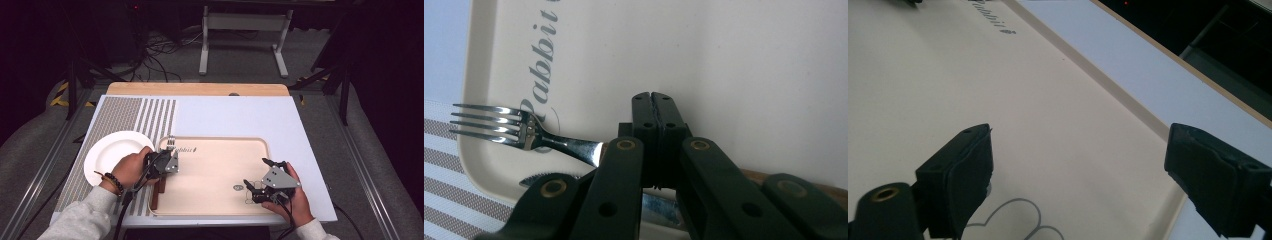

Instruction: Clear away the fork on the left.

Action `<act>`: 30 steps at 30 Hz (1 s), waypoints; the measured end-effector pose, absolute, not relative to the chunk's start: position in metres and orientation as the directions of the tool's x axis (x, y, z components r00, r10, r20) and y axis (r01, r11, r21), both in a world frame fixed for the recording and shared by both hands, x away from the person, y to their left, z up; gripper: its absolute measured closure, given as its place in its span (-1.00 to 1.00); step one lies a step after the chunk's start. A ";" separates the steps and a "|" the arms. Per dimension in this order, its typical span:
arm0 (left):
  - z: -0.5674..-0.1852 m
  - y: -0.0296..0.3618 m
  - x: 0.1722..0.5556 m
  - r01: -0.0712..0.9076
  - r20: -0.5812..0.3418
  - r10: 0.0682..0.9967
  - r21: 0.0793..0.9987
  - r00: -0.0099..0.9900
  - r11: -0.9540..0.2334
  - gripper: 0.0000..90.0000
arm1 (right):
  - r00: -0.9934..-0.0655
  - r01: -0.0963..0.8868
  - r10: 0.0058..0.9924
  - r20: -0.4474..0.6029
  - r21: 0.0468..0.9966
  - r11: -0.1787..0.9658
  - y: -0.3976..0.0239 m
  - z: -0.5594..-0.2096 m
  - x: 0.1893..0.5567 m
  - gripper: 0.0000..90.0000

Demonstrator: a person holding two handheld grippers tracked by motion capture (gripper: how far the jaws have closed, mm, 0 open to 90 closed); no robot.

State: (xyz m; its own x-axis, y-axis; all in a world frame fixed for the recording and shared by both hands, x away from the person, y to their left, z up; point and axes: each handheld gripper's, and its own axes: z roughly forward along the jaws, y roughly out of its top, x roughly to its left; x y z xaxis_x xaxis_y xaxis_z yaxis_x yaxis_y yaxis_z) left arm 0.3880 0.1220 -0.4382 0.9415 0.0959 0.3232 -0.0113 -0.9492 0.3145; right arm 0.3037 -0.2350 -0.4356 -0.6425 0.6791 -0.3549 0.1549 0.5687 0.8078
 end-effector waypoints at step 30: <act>-0.418 0.135 0.382 -0.063 0.401 0.217 0.580 0.890 -0.812 0.99 | -0.637 0.135 0.683 -0.357 0.821 0.555 -0.236 -0.431 0.303 -0.71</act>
State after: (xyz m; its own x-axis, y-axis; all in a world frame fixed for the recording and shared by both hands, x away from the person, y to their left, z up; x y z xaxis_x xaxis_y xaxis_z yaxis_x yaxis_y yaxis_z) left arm 0.3821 0.1353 -0.4176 0.8901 0.2174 0.4007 -0.0625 -0.8124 0.5797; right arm 0.3027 -0.2358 -0.4312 -0.6375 0.6827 -0.3571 0.1350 0.5553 0.8206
